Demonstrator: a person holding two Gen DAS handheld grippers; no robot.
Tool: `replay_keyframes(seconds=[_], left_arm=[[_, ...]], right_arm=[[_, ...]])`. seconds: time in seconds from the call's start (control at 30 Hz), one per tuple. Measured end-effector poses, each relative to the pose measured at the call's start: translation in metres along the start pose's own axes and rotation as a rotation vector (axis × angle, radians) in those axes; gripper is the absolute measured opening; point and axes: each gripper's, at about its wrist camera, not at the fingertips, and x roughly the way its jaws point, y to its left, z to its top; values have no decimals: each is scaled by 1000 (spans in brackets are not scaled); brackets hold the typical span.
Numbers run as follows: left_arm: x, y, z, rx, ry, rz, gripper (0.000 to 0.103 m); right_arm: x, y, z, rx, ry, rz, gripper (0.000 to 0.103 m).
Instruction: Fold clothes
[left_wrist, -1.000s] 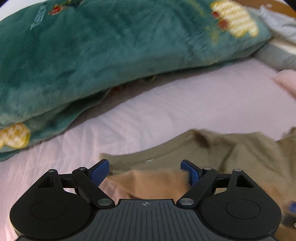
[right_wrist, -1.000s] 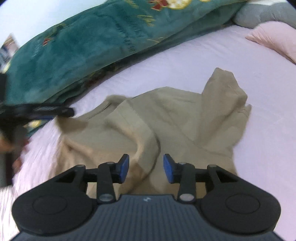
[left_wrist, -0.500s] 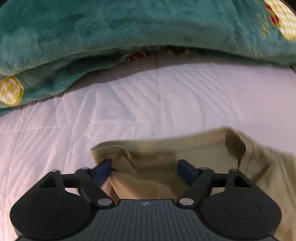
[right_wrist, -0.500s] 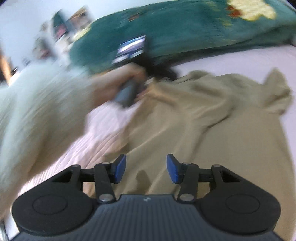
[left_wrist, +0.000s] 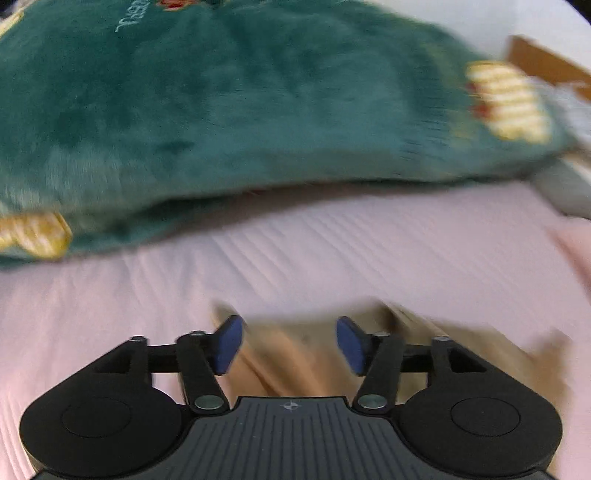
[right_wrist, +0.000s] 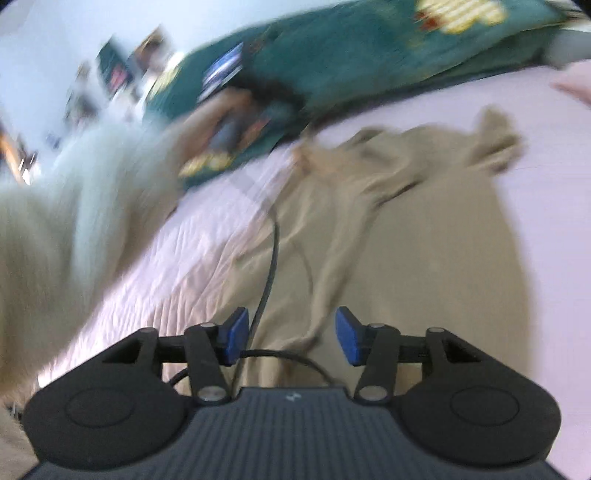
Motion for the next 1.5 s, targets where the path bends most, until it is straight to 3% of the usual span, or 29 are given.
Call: replay_keyframes(seconds=[0.13, 0.23, 0.3, 0.37, 0.43, 0.5, 0.57, 0.63, 0.73, 0.83, 0.9, 1.03, 1.13, 1.23, 1.33, 1.5], left_arm=[[-63, -37, -41, 138, -25, -177, 72], [-92, -81, -54, 225, -55, -283, 75], [-93, -111, -55, 265, -67, -298, 75], [-82, -143, -54, 341, -70, -251, 75], [-72, -170, -54, 365, -31, -239, 75], [-79, -188, -54, 365, -24, -279, 75], [-92, -198, -54, 360, -14, -324, 75], [-111, -206, -55, 356, -10, -359, 75], [-149, -205, -53, 335, -34, -431, 75], [-173, -206, -58, 303, -53, -467, 84], [-172, -212, -63, 308, -76, -422, 85], [-144, -235, -76, 403, -175, -197, 85], [-106, -249, -77, 362, -125, -225, 85], [-63, -269, -81, 368, -99, -189, 85], [-16, -289, -87, 407, -65, -135, 85], [45, -316, -87, 453, -21, -59, 84]], right_arm=[[-54, -18, -14, 116, 5, -255, 59], [-71, -26, -43, 210, 45, -335, 61], [-75, -29, -64, 289, 76, -345, 61], [-73, -26, -86, 354, 98, -318, 61], [-76, -16, -102, 353, 145, -302, 61], [-86, -4, -112, 323, 194, -283, 61], [-124, 4, -117, 275, 211, -274, 61], [-183, 7, -123, 275, 188, -339, 61], [-280, 11, -132, 298, 150, -553, 61], [-345, 20, -141, 333, 25, -724, 65], [-328, 20, -146, 347, -46, -665, 68], [-238, 20, -155, 346, -111, -456, 68], [-166, 15, -142, 293, -108, -383, 68], [-123, 7, -115, 232, -120, -363, 68], [-103, -1, -101, 249, -173, -331, 68], [-68, -20, -99, 313, -120, -310, 68]])
